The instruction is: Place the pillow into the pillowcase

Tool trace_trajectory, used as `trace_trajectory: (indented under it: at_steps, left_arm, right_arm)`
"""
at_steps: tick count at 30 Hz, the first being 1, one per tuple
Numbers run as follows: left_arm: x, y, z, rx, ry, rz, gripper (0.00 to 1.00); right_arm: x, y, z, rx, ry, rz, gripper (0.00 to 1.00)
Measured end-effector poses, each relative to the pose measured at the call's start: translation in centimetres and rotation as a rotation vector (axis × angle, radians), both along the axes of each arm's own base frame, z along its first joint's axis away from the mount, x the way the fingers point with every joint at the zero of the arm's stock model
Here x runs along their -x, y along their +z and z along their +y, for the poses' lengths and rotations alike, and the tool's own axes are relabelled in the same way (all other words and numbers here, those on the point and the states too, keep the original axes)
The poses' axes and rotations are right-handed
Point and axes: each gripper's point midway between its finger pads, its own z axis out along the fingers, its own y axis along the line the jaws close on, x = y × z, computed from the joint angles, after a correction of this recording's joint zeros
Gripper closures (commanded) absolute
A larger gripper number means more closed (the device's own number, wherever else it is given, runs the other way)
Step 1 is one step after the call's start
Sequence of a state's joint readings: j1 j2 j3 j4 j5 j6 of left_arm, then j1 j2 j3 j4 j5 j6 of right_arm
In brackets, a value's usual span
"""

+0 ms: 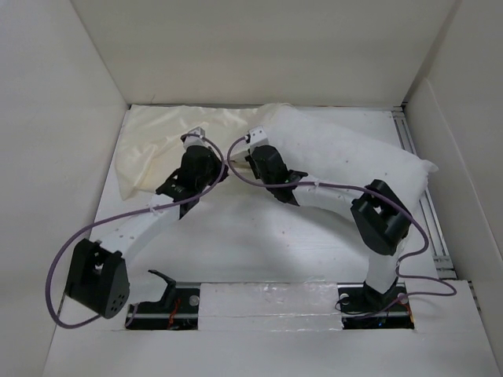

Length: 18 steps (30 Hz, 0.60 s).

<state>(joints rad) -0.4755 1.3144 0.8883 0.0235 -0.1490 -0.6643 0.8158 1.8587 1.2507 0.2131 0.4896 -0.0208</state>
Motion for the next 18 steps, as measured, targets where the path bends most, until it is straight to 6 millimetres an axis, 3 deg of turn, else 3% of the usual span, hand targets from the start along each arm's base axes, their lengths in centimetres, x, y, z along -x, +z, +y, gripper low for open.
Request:
trace_trajectory:
  at_steps: [2,5,14,18]
  left_arm:
    - [1.0,1.4,-0.3,0.026,-0.050,-0.047,1.00]
    - [2.4,1.7,-0.6,0.034,-0.120,-0.067,1.00]
    - [5.4,-2.4,-1.8,0.030,-0.273,0.015,1.00]
    - [5.9,-2.6,-2.0,0.040,-0.287,0.031,1.00]
  right_arm:
    - [-0.3,-0.1,0.1,-0.002,-0.010,0.011,1.00]
    - [-0.4,0.2,0.0,0.000,-0.017,0.024,1.00]
    - [0.1,0.1,0.5,-0.006,0.001,0.069,0.99]
    - [0.2,-0.1,0.3,-0.016,-0.020,0.084,1.00]
